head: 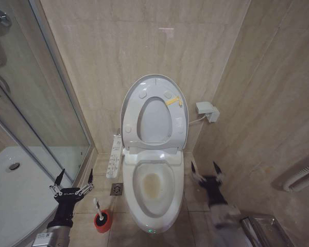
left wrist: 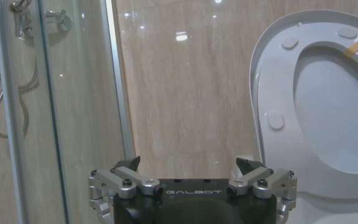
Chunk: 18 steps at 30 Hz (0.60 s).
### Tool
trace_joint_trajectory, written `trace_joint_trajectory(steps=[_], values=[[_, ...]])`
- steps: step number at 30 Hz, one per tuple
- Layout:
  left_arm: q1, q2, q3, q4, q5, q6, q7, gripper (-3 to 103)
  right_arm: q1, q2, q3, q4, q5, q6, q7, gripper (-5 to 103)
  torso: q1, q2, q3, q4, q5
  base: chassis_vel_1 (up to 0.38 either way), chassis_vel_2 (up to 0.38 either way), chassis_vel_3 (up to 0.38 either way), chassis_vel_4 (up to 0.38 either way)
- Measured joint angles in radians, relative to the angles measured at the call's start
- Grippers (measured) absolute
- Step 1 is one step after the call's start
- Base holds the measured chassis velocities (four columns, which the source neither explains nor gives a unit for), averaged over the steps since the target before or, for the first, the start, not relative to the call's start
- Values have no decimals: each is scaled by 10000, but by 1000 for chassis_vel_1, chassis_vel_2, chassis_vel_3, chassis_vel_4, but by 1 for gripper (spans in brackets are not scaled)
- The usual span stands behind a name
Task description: Open the toilet lid, clean the toilet bowl with a toilet brush, close the toilet lid, and flush.
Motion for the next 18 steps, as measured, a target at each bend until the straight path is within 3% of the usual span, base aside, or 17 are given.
trace_joint_trajectory(steps=[3,5,18], values=[[-1,0,0,0,0,0,0,100,-372,51,323,8,151,231,-264,100,0,0,0,-7,-3,0,0,0,0],[0,0,0,0,0,0,0,100,-350,81,372,48,261,313,-316,100,0,0,0,1,-1,0,0,0,0],[-1,0,0,1,0,0,0,100,931,1109,233,-74,240,648,-439,100,1,0,1,2,-2,0,0,0,0]])
